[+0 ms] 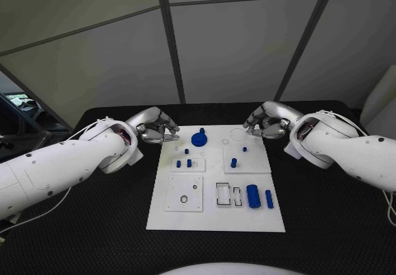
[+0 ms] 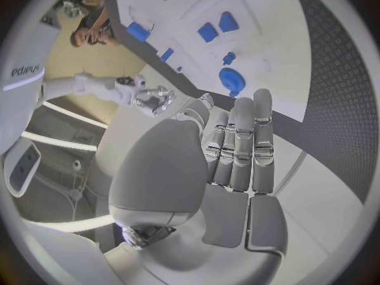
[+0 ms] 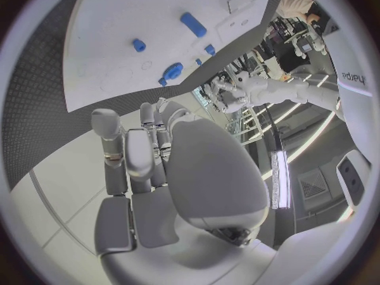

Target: Assemble the parts on the task board

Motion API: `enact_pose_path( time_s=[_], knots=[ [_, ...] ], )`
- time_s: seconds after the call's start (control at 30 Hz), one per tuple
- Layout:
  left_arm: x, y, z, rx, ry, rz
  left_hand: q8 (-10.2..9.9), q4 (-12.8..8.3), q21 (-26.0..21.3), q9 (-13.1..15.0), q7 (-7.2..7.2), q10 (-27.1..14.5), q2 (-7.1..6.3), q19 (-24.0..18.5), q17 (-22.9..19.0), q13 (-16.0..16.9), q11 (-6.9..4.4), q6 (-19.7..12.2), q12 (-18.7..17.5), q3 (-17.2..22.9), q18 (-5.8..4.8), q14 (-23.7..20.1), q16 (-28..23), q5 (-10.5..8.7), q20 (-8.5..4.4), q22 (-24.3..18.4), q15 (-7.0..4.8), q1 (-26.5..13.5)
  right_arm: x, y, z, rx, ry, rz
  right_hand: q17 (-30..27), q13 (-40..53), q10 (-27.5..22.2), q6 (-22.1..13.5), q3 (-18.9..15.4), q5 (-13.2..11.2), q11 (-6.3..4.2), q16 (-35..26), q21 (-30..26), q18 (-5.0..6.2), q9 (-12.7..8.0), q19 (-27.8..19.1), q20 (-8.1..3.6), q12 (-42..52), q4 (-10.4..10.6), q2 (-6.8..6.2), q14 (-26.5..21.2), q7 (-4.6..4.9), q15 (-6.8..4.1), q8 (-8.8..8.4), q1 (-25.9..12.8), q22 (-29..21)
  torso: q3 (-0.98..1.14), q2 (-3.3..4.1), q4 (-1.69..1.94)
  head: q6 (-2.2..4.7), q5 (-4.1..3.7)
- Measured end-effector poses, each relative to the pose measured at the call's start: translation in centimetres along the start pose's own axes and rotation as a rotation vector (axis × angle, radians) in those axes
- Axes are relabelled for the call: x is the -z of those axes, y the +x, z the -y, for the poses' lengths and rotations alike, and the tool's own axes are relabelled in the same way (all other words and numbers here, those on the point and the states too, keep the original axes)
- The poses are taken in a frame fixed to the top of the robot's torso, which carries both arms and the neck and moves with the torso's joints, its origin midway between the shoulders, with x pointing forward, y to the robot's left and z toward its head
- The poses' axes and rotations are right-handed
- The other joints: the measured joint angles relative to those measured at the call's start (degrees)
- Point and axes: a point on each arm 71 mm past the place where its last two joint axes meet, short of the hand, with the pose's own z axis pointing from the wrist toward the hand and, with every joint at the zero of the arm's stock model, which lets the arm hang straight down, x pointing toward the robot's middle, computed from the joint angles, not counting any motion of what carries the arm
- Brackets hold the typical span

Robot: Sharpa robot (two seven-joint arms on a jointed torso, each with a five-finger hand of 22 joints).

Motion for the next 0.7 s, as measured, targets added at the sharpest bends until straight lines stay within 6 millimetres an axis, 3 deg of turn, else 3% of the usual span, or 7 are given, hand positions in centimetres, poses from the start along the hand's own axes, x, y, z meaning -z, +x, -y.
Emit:
enact_pose_path(
  time_s=[0.1,0.3,0.53,0.7],
  knots=[
    [0.4,-0.5,-0.1,0.195,0.013,0.032,0.0,-0.2,-0.5,0.0,-0.21,0.3,0.64,-0.4,-0.8,0.3,-0.17,0.2,0.9,0.9,-0.01,-0.3,-1.3,0.00,0.11,-0.3,0.09,0.6,0.3,1.1,0.0,0.092,0.001,-0.041,0.5,-1.8,-0.7,-0.1,0.5,-0.6,0.72,0.7,0.4,0.00,-0.1,0.1,0.12,-1.9,-0.2,-0.87,0.2,0.09,0.19,-1.19,-0.9,0.4,0.03,0.06,-0.04,0.12,-0.44],
    [0.8,-1.2,0.0,0.506,0.035,0.102,0.0,-0.5,-0.7,0.0,-0.08,0.7,0.68,-0.6,-1.1,0.3,-0.15,0.3,1.3,1.2,0.01,-0.3,-1.5,0.00,-0.09,-0.4,0.09,0.7,0.4,2.7,-0.4,0.240,0.002,-0.094,1.6,-3.5,-1.1,-0.5,1.1,-1.2,1.11,1.7,1.0,0.02,-0.1,0.7,0.32,-3.3,-0.5,-1.95,0.2,0.52,0.62,-2.48,-1.3,1.4,-0.03,0.06,0.03,0.09,-1.07],
    [1.1,-1.5,0.1,0.671,0.041,0.147,0.0,-0.3,-0.7,0.0,0.00,0.7,0.68,-0.6,-1.2,0.3,-0.15,0.4,1.3,1.3,0.01,-0.3,-1.8,0.00,-0.09,-0.4,0.09,0.7,0.4,3.5,-0.8,0.329,0.004,-0.116,1.9,-5.3,-1.8,-1.3,1.8,-1.3,1.75,2.0,1.9,0.01,-0.1,1.5,0.80,-4.5,-0.9,-2.86,0.2,1.32,1.03,-3.82,-2.2,2.4,-0.05,0.10,0.04,-0.07,-1.11],
    [1.2,-1.6,0.0,0.721,0.042,0.166,0.2,-0.3,-0.7,0.0,0.00,0.7,0.68,-0.6,-1.2,0.3,-0.15,0.4,1.3,1.3,0.02,-0.3,-1.8,0.00,-0.09,-0.5,0.09,0.7,0.1,3.9,-1.1,0.358,0.002,-0.119,2.2,-5.8,-1.9,-1.3,2.2,-1.3,1.83,2.3,2.4,0.01,-0.1,2.0,0.93,-4.6,-0.9,-2.91,0.2,1.32,1.03,-4.26,-2.3,3.3,-0.04,0.10,0.01,-0.23,-1.13]
  ],
)
